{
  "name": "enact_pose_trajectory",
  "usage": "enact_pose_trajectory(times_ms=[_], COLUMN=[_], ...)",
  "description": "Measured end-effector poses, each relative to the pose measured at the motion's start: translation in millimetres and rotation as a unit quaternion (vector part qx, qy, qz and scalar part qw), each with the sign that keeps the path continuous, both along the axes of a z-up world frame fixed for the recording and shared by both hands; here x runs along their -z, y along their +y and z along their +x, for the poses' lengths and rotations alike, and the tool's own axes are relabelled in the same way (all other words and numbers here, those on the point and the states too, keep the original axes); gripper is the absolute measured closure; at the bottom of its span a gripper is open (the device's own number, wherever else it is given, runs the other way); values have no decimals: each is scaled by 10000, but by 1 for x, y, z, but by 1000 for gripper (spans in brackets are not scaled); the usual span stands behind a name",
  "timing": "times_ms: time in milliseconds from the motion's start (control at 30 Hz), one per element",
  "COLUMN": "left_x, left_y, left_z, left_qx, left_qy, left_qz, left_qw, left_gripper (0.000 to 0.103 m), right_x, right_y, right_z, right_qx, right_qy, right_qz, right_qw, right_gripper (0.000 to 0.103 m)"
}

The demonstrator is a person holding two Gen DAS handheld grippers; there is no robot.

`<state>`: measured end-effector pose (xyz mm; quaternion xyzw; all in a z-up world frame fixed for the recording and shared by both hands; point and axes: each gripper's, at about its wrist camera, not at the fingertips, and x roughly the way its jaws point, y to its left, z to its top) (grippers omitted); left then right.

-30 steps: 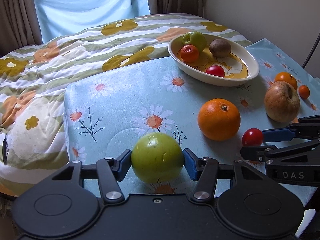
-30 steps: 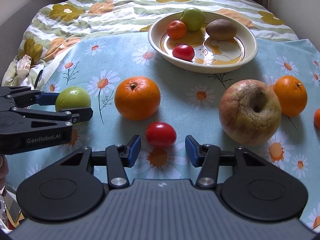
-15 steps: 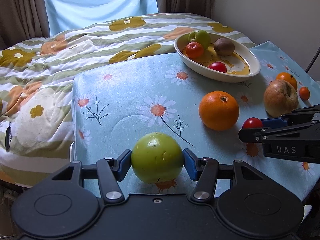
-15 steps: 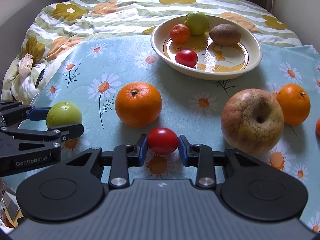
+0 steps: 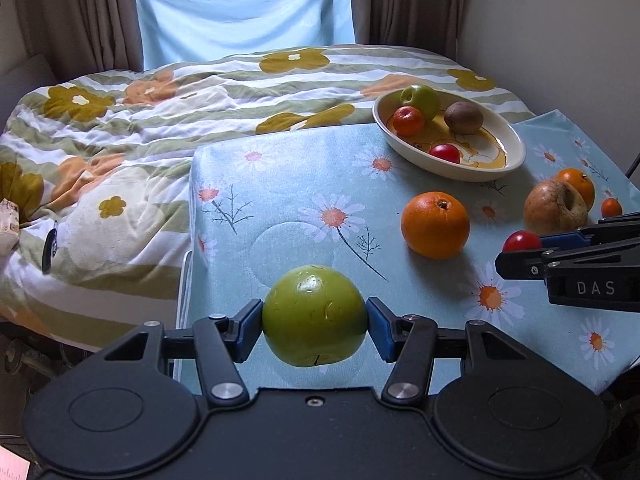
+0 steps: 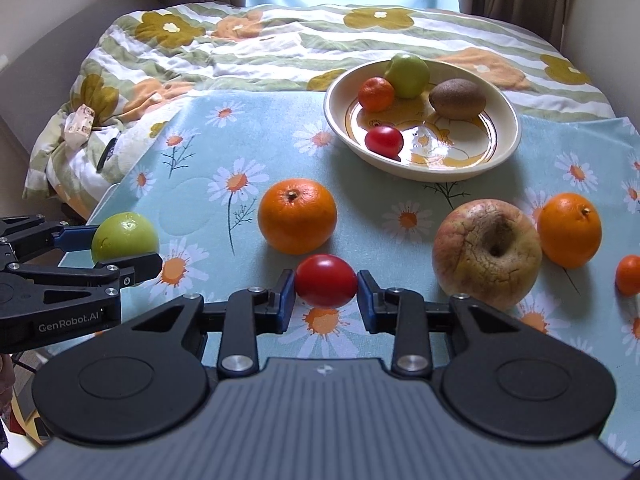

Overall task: Organize fruits
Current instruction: 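Carry the green apple and cherry tomato over the white bowl with both tools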

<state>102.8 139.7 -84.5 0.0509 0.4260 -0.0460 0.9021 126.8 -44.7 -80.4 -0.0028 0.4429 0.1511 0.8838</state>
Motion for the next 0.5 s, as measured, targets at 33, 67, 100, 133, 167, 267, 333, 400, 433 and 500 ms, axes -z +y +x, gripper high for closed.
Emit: enact_pose_trajectory(times_ms=[33,67,100,133,167,267,333,400,433,500], left_x=[-3,-6,-10,-13,-17,-32,-42,-53,-58,-67], left_y=[-1,-1,-3,-5,-7,-16,-26,-37,-43,-57], left_z=[-4,-8,-12,-16,-19,-28,-32,-35,-36,-36], left_qx=[-57,-110,-162,-209,-255,-370,-428,-466,-477,-517], left_qy=[-24,-47,-72,-95,-120,-227,-319,-413,-449,-517], left_qz=[-6,-7,0,2,-3,-20,-35,-61,-74,-112], left_qw=[10000,9999,9998,9997,9996,9991,9986,9980,9978,9973], left_gripper=[43,43,43,43,43,43,43,43,43,43], right_x=[-3,-6,-9,-12,-15,-27,-36,-46,-50,-59], right_y=[-1,-3,-5,-7,-9,-19,-27,-38,-42,-55], right_z=[-2,-4,-7,-9,-10,-16,-18,-20,-19,-18], right_qx=[-37,-86,-132,-171,-201,-295,-353,-443,-473,-530], right_qy=[-20,-45,-68,-89,-106,-180,-229,-262,-251,-270], right_qz=[4,13,25,37,46,83,98,102,112,179], right_qw=[10000,10000,9999,9998,9997,9994,9991,9986,9985,9981], right_gripper=[55,55,55,55,55,55,55,55,55,55])
